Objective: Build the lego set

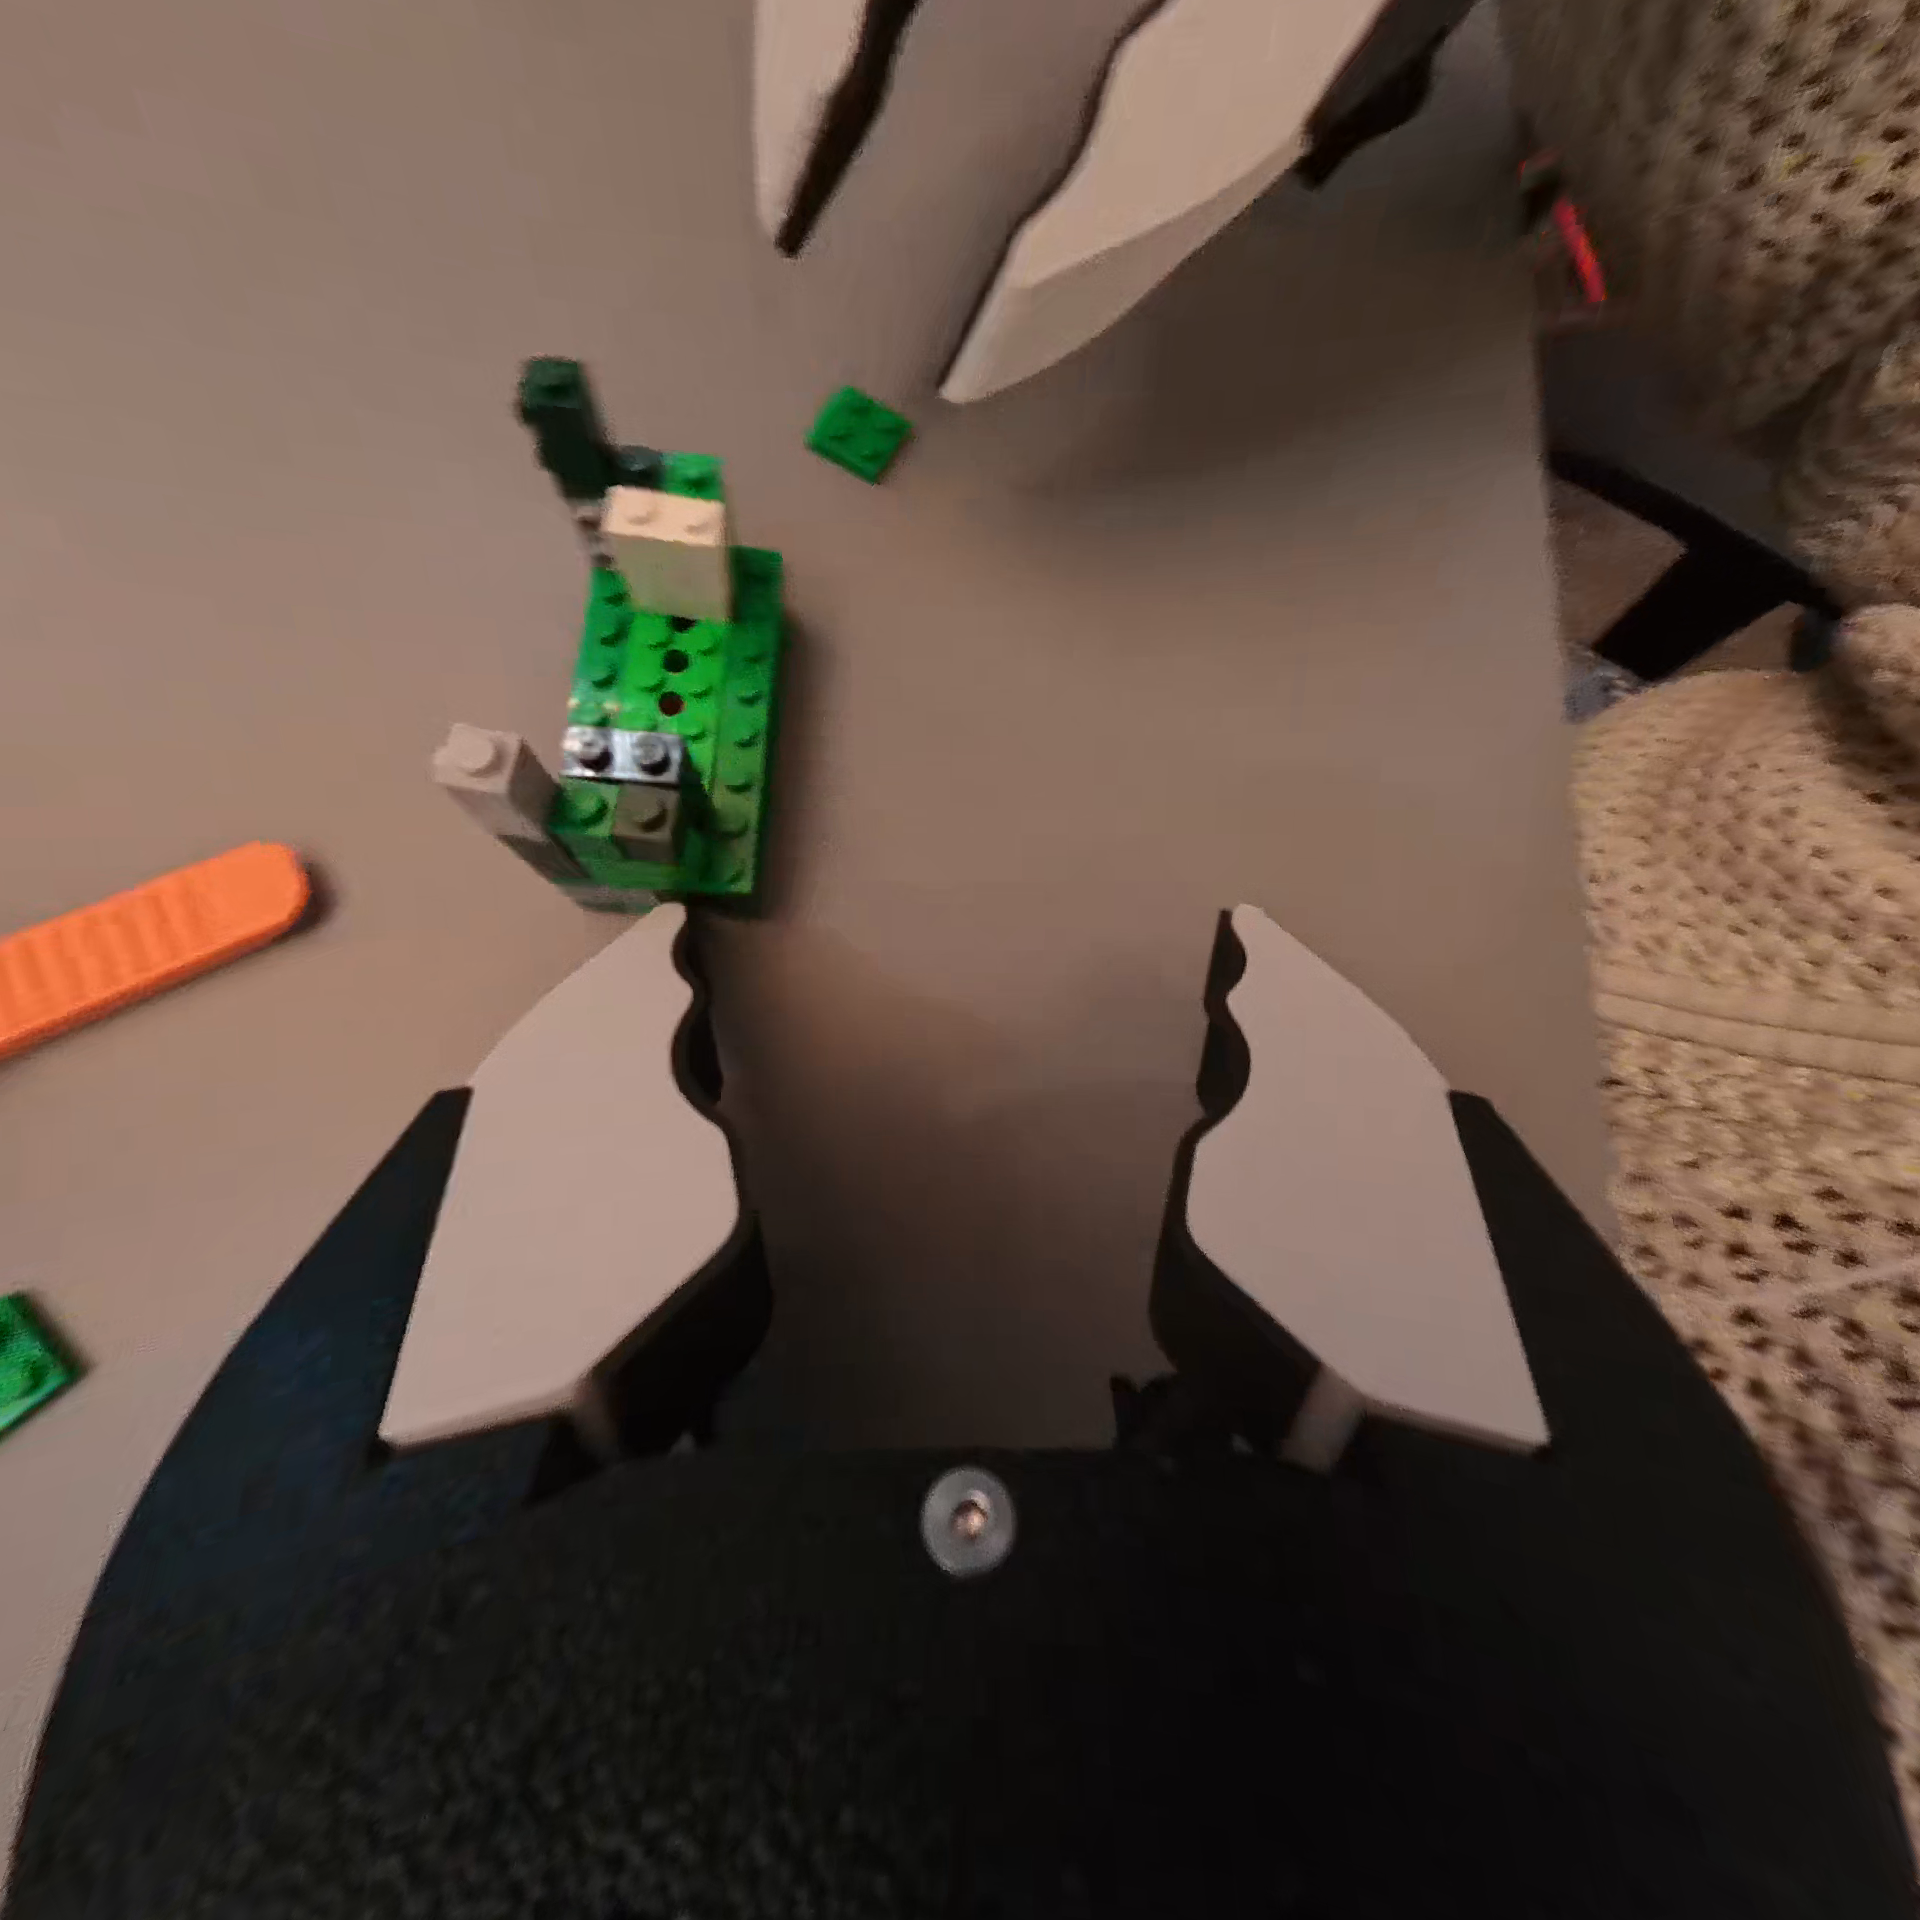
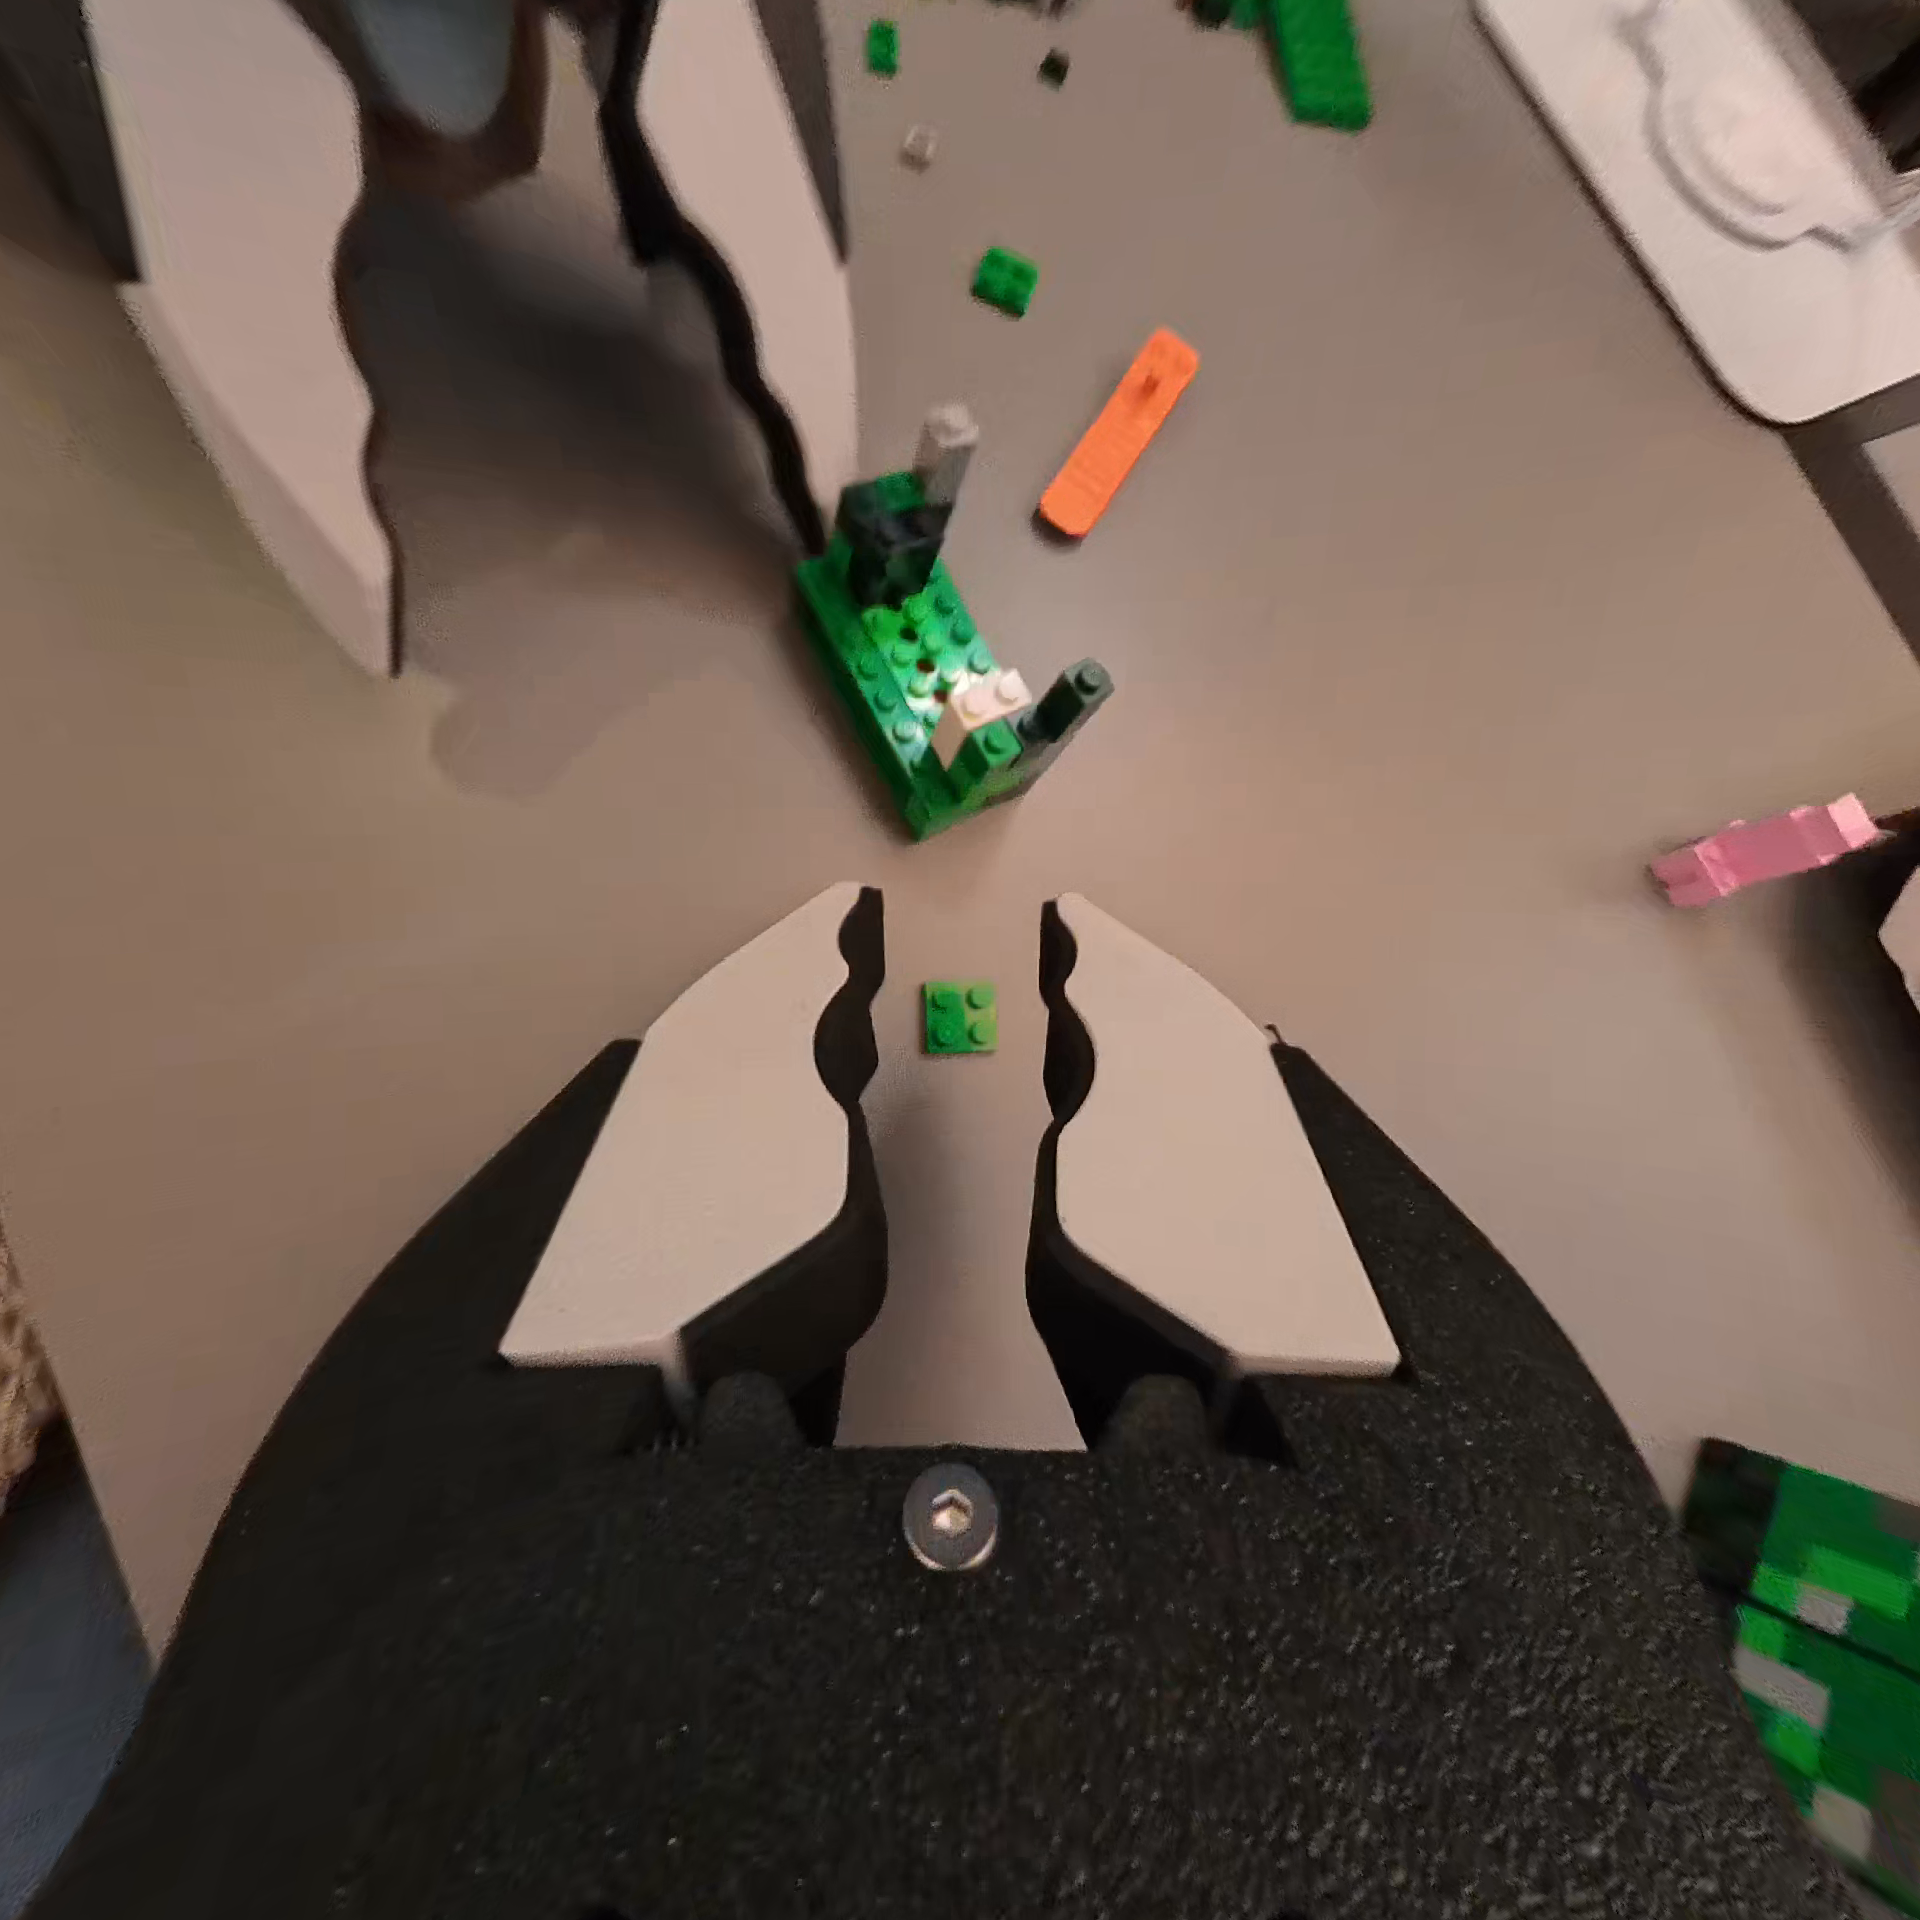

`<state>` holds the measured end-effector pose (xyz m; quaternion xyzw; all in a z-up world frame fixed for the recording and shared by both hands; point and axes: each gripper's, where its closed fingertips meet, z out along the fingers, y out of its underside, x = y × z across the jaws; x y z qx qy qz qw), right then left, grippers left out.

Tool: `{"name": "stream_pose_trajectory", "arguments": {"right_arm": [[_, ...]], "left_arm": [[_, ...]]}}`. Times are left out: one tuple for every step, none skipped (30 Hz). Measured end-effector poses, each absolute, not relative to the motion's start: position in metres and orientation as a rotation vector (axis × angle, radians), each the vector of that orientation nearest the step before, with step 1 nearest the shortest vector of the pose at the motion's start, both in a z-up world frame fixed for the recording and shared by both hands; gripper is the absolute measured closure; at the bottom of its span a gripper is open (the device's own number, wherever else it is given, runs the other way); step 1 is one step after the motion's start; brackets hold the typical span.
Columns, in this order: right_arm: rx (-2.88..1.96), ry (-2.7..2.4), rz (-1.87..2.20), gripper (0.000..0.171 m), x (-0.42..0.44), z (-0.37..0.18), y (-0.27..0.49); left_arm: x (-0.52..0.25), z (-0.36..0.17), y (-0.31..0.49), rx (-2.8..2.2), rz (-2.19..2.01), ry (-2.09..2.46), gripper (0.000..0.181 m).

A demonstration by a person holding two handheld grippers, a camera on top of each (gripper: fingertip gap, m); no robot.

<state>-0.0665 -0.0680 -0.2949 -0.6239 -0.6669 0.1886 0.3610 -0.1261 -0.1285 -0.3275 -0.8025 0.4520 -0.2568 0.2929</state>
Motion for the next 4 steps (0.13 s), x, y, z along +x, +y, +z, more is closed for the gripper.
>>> {"name": "stream_pose_trajectory", "arguments": {"right_arm": [[-1.604,-1.67,0.481,0.143,-0.066,-0.293,-0.069],[-1.594,-1.63,0.46,0.143,-0.064,-0.292,-0.069],[-1.579,-1.605,0.428,0.145,-0.06,-0.292,-0.069],[-1.566,-1.597,0.39,0.148,-0.055,-0.293,-0.068]], "left_arm": [[-0.124,-0.325,-0.134,-2.125,-0.703,1.222,0.093],[-0.124,-0.321,-0.135,-2.108,-0.703,1.233,0.096],[-0.126,-0.318,-0.133,-2.091,-0.679,1.229,0.098],[-0.13,-0.315,-0.126,-2.073,-0.641,1.21,0.098]]}}
